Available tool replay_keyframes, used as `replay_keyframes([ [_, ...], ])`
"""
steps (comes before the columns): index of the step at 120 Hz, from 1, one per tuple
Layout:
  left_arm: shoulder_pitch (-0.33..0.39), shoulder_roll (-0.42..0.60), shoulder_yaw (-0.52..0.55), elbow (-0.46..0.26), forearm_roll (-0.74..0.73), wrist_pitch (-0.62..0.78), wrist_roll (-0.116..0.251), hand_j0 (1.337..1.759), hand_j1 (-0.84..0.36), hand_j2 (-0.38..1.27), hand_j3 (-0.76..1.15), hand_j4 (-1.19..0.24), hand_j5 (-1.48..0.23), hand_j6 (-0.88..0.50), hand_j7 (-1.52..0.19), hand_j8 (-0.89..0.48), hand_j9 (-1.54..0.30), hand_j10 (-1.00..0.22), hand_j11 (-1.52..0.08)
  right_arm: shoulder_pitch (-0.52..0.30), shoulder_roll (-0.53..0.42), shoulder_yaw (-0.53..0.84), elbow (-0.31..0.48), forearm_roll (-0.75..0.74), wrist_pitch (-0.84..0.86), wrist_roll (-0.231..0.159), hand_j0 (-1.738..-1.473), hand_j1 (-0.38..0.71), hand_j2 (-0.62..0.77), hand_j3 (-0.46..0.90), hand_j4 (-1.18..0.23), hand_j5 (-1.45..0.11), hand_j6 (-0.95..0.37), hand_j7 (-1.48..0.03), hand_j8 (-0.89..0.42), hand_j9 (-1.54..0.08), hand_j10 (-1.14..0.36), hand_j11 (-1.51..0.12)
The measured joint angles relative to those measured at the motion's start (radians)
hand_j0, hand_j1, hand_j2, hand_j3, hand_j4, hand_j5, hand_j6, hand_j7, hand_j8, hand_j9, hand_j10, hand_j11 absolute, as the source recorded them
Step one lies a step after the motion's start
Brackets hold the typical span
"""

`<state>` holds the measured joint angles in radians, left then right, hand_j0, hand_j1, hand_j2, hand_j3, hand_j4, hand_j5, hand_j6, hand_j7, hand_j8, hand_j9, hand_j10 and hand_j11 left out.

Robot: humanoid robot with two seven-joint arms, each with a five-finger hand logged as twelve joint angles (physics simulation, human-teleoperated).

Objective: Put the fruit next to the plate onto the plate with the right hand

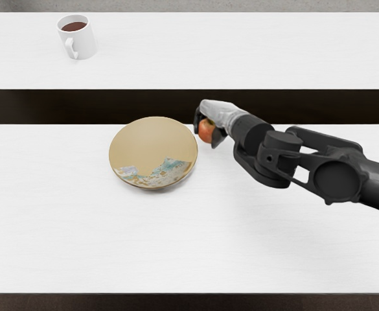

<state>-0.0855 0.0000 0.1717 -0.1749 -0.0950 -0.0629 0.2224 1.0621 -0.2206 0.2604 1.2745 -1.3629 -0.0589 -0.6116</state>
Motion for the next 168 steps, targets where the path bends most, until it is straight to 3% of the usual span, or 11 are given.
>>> replay_keyframes([
  [99,0.000,0.000,0.000,0.000,0.000,0.000,0.000,1.658,0.35,0.00,0.00,0.00,0.00,0.00,0.00,0.00,0.00,0.00,0.00,0.005,0.135,-0.013,-0.041,0.001,-0.004,0.000,-1.650,0.29,0.25,0.00,-0.79,-0.99,-0.38,-0.98,-0.37,-0.99,-0.56,-1.02],
  [105,0.001,0.000,0.000,0.000,0.000,0.000,0.000,1.658,0.35,0.00,0.00,0.00,0.00,0.00,0.00,0.00,0.00,0.00,0.00,0.005,0.136,-0.014,-0.042,0.003,-0.004,0.001,-1.651,0.28,0.25,0.00,-0.76,-0.94,-0.39,-0.93,-0.39,-0.94,-0.58,-0.97],
  [134,0.001,0.000,0.000,0.000,0.000,0.000,0.000,1.658,0.35,0.00,0.00,0.00,0.00,0.00,0.00,0.00,0.00,0.00,0.00,0.005,0.139,-0.010,-0.034,0.011,-0.005,0.001,-1.656,0.08,0.04,0.00,-0.43,-0.55,-0.32,-0.54,-0.32,-0.55,-0.38,-0.56],
  [168,0.000,0.000,0.000,0.000,0.000,0.000,0.000,1.658,0.35,0.00,0.00,0.00,0.00,0.00,0.00,0.00,0.00,0.00,0.00,0.012,0.104,0.040,0.013,0.081,0.004,0.001,-1.658,-0.12,-0.01,0.00,-0.21,-0.27,-0.18,-0.26,-0.18,-0.27,-0.19,-0.27],
])
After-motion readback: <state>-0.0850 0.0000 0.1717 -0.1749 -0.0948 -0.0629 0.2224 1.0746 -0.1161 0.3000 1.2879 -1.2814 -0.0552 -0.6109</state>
